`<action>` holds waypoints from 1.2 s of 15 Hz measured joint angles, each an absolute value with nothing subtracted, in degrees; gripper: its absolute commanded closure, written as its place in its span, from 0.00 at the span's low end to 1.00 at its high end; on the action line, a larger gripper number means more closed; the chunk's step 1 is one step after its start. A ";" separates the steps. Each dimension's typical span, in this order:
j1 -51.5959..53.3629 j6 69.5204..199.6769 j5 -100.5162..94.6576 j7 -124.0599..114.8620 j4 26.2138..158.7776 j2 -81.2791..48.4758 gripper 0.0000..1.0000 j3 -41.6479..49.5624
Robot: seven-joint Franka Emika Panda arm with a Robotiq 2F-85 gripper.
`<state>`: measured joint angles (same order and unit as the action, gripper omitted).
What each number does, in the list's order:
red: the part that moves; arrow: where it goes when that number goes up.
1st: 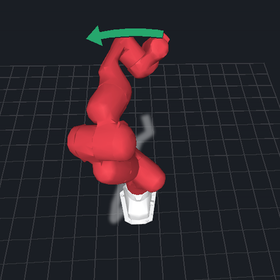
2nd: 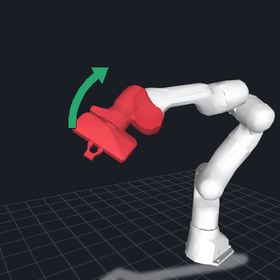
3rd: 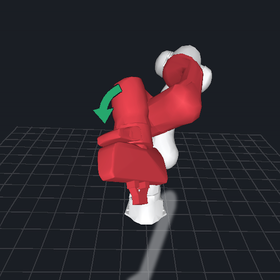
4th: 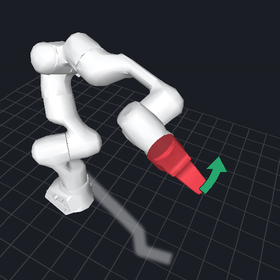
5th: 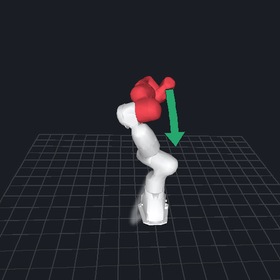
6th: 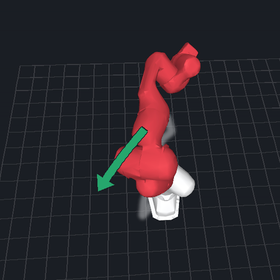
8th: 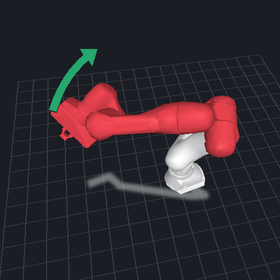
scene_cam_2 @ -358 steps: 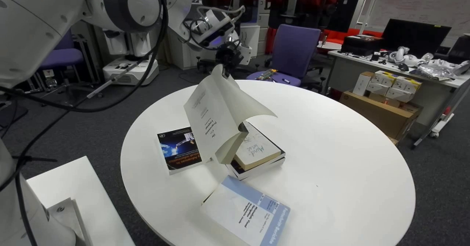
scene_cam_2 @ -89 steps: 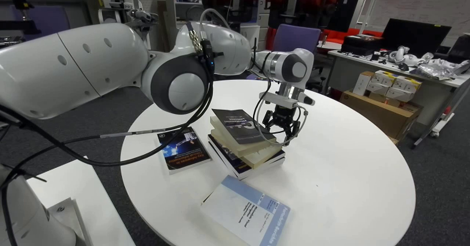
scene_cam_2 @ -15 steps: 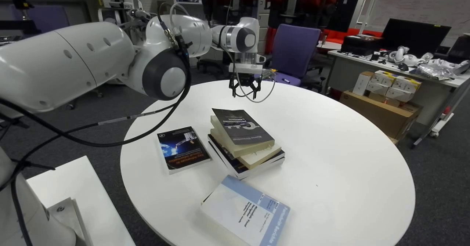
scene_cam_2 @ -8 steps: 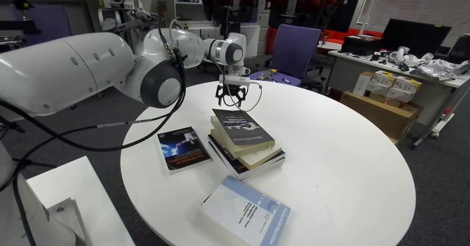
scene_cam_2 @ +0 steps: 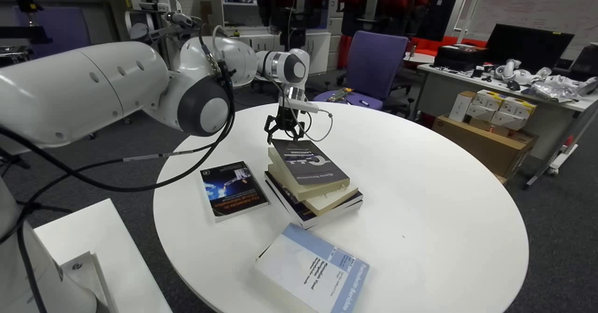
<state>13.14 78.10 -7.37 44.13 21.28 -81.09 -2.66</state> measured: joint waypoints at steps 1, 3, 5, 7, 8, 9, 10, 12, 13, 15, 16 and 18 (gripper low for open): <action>13.16 76.45 -7.88 45.56 21.28 -80.91 0.00 -2.13; 13.21 74.30 -8.52 47.81 21.28 -80.62 0.00 -1.33; 13.26 73.43 -8.79 48.99 21.28 -80.58 0.00 -0.94; 13.39 72.82 -9.20 49.09 21.28 -80.71 0.00 -0.74; 13.48 72.78 -9.36 49.09 21.28 -80.94 0.00 -0.57; 13.56 72.78 -9.49 49.09 21.28 -81.26 0.00 -0.35; 13.62 72.78 -9.66 49.04 21.28 -81.66 0.00 -0.10; 13.57 72.78 -9.97 48.89 21.28 -82.30 0.00 0.46; 13.48 72.78 -10.07 48.84 21.32 -82.36 0.00 0.76; 13.30 72.78 -10.30 48.70 21.27 -82.34 0.00 1.56; 13.22 72.78 -10.33 48.63 21.28 -82.34 0.00 1.90; 13.13 72.80 -10.38 48.37 21.27 -82.33 0.00 2.39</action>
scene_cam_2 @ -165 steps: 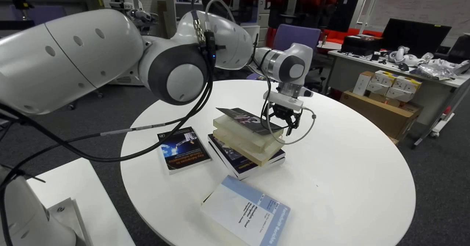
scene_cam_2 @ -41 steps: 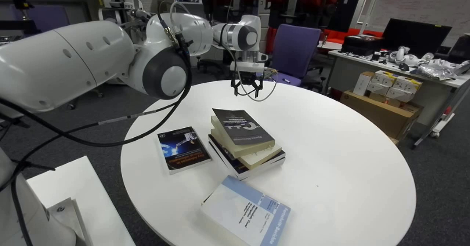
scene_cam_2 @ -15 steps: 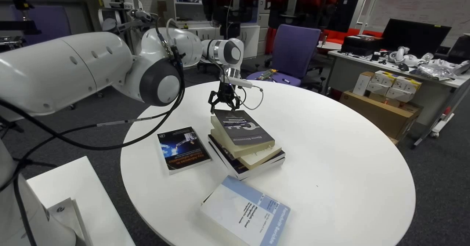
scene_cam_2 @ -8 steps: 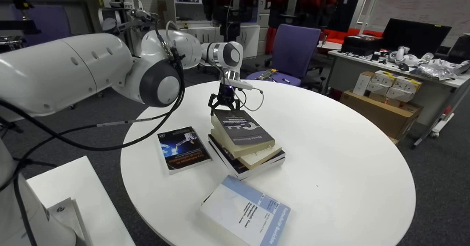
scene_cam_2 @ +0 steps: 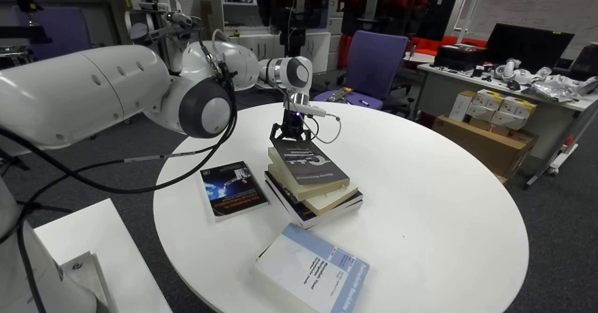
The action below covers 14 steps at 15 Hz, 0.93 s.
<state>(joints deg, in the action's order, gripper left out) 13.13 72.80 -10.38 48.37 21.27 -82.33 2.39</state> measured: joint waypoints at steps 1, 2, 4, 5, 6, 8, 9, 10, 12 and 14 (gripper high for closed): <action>13.16 72.82 -10.39 48.20 21.27 -82.32 0.00 2.49; 13.25 72.88 -10.39 48.16 21.27 -82.31 0.00 2.50; 13.61 73.94 -10.46 49.62 21.27 -82.31 0.00 2.49; 13.73 75.61 -10.66 51.76 21.28 -82.33 0.00 2.49; 13.79 77.67 -10.89 54.18 21.31 -82.39 0.00 2.49; 13.65 81.86 -11.11 59.21 21.31 -82.80 0.00 2.49; 13.46 84.03 -11.11 61.85 21.31 -83.17 0.00 2.49; 13.29 86.21 -11.11 64.49 21.32 -83.64 0.00 2.49; 12.69 90.10 -10.40 66.34 21.32 -84.50 0.00 1.97; 12.63 90.41 -10.40 66.30 21.32 -84.74 0.00 1.86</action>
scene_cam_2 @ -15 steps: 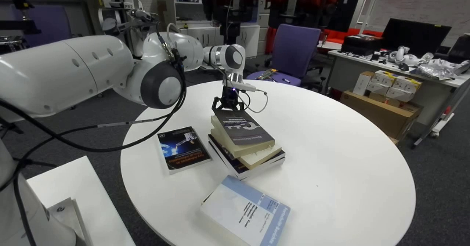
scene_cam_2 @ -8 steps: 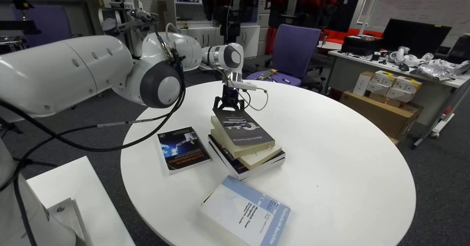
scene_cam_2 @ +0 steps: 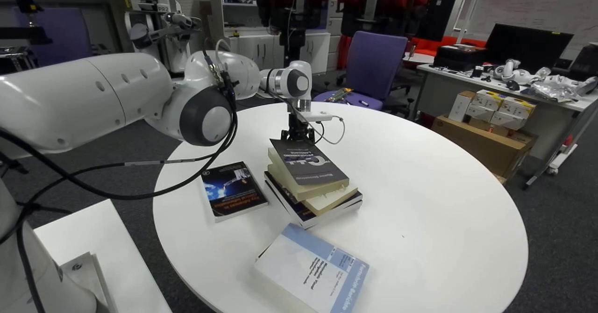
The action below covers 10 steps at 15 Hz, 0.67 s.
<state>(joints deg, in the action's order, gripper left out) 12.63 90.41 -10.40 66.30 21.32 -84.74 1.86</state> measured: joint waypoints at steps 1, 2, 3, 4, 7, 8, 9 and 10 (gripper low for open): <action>12.64 90.40 -10.41 66.30 21.32 -84.73 0.00 1.86; 12.69 90.40 -10.41 66.28 21.32 -84.73 0.00 1.86; 12.76 90.40 -10.41 66.27 21.31 -84.73 0.00 1.86; 12.77 90.40 -10.42 66.27 21.31 -84.73 0.00 1.86; 12.77 90.40 -10.42 66.27 21.31 -84.73 0.00 1.86; 12.77 90.40 -10.42 66.27 21.31 -84.73 0.00 1.86; 13.00 90.79 -10.60 66.32 21.30 -84.75 0.00 1.88; 13.50 91.90 -10.96 66.43 21.30 -84.75 0.00 1.99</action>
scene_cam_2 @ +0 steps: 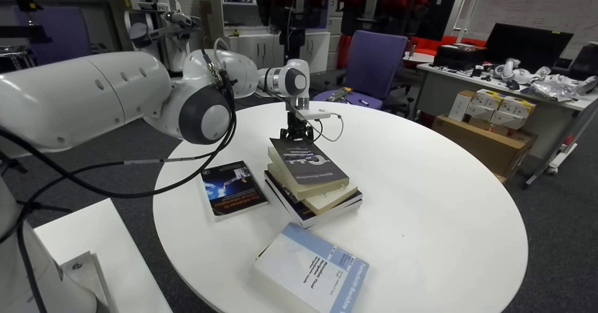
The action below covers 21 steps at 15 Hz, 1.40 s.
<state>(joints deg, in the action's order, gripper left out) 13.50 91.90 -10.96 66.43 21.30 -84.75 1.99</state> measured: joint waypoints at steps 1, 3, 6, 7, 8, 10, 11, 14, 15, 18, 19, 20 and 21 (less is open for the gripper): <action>14.22 93.73 -11.53 66.68 21.25 -84.75 0.00 2.14; 16.18 98.09 -12.40 66.92 21.08 -84.65 0.00 2.45; 19.09 104.66 -13.01 67.15 21.06 -84.49 0.00 2.69; 19.74 105.95 -12.99 67.40 21.08 -84.50 0.00 2.59; 20.19 106.54 -12.85 68.13 21.09 -84.50 0.00 2.32; 20.55 106.63 -12.54 70.56 21.22 -84.51 0.00 1.23; 20.56 106.59 -12.18 72.09 21.33 -84.52 0.00 0.51; 20.60 106.16 -11.77 75.32 21.32 -84.52 0.00 -0.58; 20.65 106.09 -11.77 76.15 21.32 -84.52 0.00 -0.66; 20.67 105.97 -11.52 78.57 21.32 -84.52 0.00 -1.06; 20.67 105.97 -11.51 78.61 21.25 -84.51 0.00 -1.11; 20.68 106.05 -11.51 78.59 21.09 -84.49 0.00 -1.11; 20.69 106.14 -11.51 78.48 21.02 -84.33 0.00 -1.11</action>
<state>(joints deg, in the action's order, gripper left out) 20.69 106.14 -11.51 78.48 21.02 -84.33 -1.11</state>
